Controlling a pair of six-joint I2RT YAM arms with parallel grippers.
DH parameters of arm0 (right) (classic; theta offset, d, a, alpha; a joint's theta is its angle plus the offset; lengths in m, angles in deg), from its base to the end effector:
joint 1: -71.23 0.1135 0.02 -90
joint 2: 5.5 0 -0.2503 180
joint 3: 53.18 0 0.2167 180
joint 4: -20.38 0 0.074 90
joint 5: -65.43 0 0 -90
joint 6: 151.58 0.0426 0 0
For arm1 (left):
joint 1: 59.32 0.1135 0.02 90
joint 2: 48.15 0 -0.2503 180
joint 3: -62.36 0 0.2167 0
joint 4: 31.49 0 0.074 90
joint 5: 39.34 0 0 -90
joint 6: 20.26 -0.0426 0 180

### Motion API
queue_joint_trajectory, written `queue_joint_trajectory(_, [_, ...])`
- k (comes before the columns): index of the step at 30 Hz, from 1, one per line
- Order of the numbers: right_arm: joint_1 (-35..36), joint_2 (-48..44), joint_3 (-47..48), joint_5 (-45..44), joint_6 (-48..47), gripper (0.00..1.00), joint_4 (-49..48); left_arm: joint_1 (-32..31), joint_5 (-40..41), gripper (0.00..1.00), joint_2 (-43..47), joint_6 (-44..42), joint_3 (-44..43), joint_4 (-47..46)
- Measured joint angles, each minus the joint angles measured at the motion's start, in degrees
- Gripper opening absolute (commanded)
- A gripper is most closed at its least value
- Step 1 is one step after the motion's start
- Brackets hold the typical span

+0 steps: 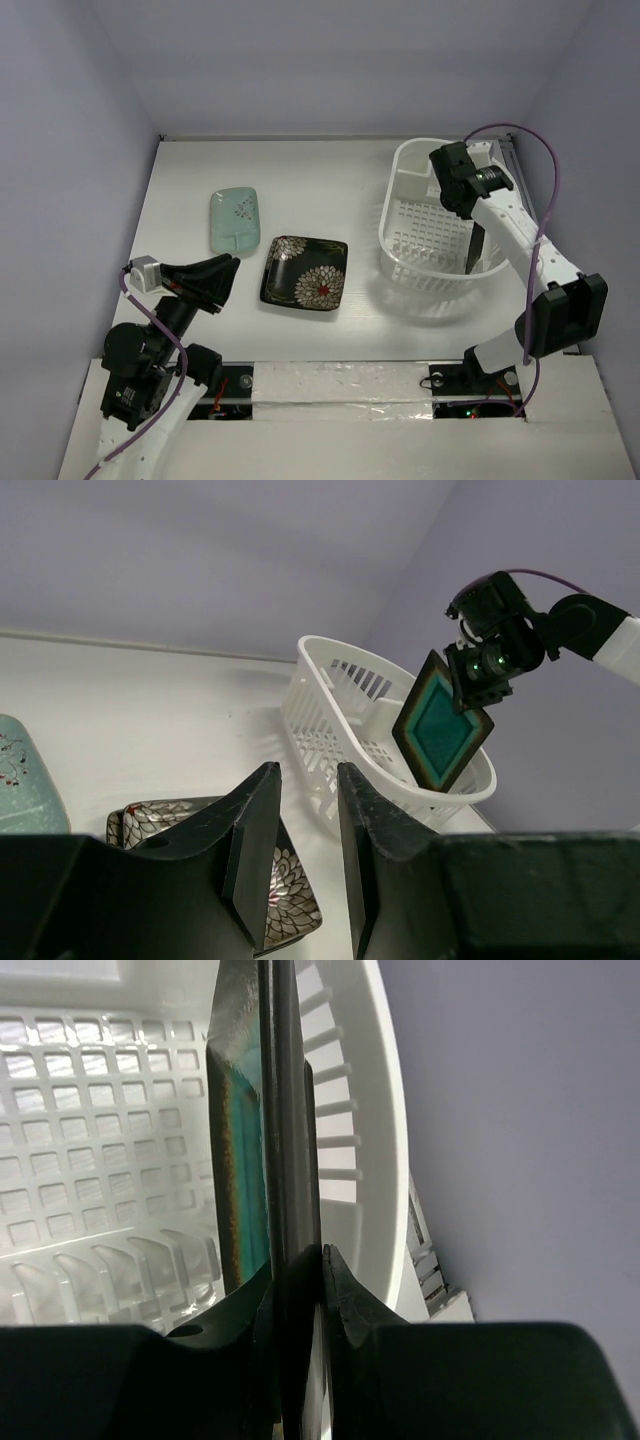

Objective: Unload the plates from the dish rack

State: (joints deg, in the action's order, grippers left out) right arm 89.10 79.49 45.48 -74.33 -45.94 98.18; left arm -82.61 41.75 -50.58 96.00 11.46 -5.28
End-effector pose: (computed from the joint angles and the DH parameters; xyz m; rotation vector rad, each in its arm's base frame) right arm 0.2508 0.0467 0.3227 0.2030 2.3367 -0.8813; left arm 0.0167 -0.0144 0.3303 0.1101 1.2251 -0.8493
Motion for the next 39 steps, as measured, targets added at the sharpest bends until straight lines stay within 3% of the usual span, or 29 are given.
queue_joint_trajectory(15, [0.94,-12.90,9.14,2.40,-0.57,0.00,0.48,0.00,0.02,0.27,-0.46,0.00,0.00,-0.02])
queue_joint_trajectory(22, [3.23,-22.71,10.27,11.39,0.74,0.00,-1.38,-0.02,0.11,0.29,-1.31,0.00,0.00,0.00])
queue_joint_trajectory(27, [5.64,-32.68,0.74,24.28,7.19,0.00,-12.72,-0.02,0.37,0.31,-2.21,0.02,0.00,0.02])
queue_joint_trajectory(31, [12.07,-36.22,-9.51,30.18,14.14,0.00,-23.58,-0.02,0.87,0.32,-2.73,0.17,0.00,0.09])
queue_joint_trajectory(39, [31.78,-25.05,-28.89,28.85,29.33,0.00,-51.84,-0.02,2.25,0.34,-2.99,0.39,0.00,0.46])
